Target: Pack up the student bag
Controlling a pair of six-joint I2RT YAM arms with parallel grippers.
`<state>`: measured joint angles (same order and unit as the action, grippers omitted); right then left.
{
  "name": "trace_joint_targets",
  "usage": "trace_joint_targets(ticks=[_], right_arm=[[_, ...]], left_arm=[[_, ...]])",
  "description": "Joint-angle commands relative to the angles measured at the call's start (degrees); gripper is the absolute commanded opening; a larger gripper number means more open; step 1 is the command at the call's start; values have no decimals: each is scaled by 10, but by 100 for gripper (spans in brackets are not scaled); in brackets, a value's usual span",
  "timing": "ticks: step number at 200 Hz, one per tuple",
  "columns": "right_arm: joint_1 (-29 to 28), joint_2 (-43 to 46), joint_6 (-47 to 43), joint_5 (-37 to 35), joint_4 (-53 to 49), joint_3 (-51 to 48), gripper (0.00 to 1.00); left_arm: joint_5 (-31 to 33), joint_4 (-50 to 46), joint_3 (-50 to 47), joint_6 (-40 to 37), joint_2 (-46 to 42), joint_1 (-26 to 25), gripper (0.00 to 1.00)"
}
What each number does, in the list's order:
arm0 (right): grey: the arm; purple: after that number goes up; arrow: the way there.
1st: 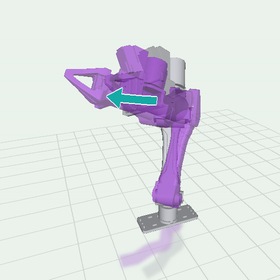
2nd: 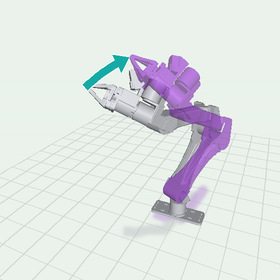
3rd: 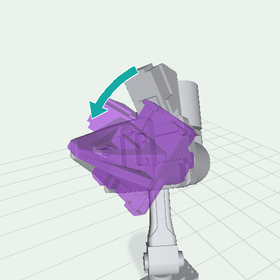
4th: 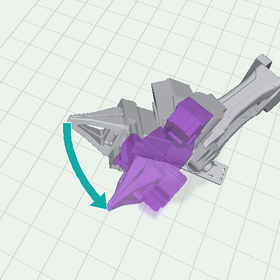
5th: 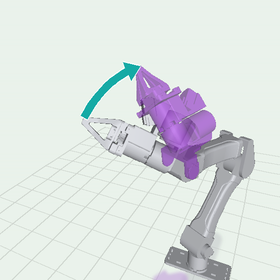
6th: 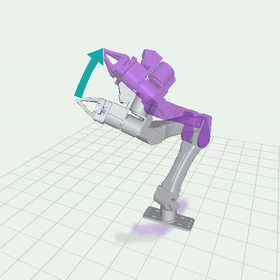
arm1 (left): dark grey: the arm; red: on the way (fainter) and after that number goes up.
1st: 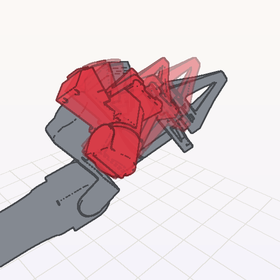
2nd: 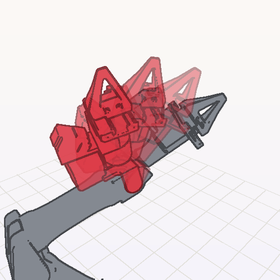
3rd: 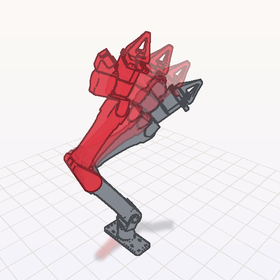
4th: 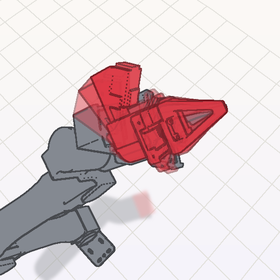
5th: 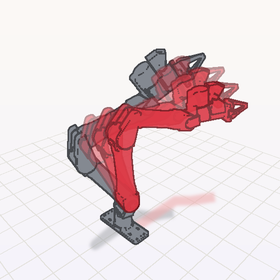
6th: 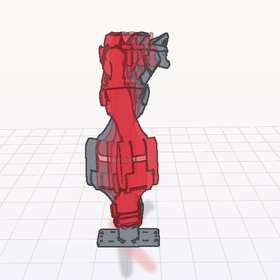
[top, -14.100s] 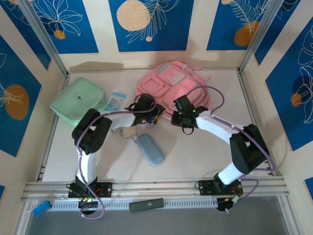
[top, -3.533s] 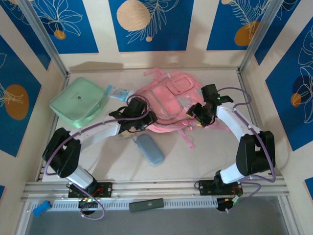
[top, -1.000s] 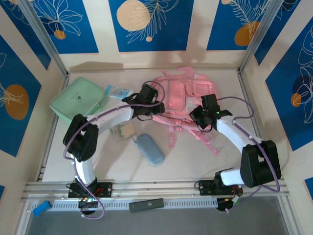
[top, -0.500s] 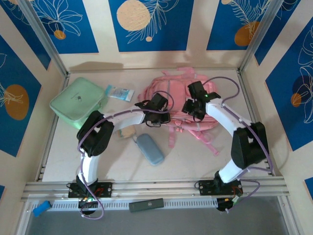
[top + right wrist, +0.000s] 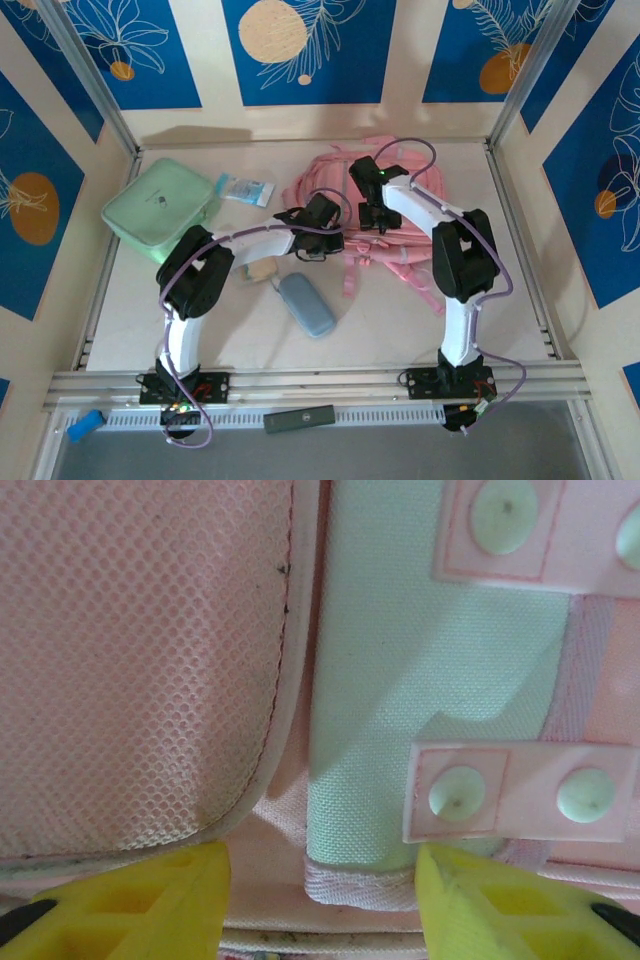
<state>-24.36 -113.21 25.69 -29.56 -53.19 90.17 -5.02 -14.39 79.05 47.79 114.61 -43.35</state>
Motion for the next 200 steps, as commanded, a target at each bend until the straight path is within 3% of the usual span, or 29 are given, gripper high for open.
trace_joint_targets(ticks=[1, 31, 80, 91, 143, 165, 200], right_arm=[[3, -32, -9, -81, -29, 13, 51], [-3, -47, -12, -84, -31, 16, 51], [-1, -55, -32, -97, -13, 10, 30], [-1, -44, -36, -96, -2, 3, 22], [-3, 29, -57, -45, 53, -29, 0], [0, 69, -54, -15, 66, -42, 0], [29, 139, -32, 99, 101, -77, 0]], left_arm=[[24, -22, -18, 10, 17, 5, 15], [17, -21, -12, 13, 36, 13, 14], [24, -31, -1, 9, 45, 16, 14], [24, -32, -1, 10, 46, 16, 14], [15, -36, 7, 7, 31, 18, 14], [5, -37, 14, 2, 14, 18, 18], [-14, -42, 17, -1, -27, 17, 25]])
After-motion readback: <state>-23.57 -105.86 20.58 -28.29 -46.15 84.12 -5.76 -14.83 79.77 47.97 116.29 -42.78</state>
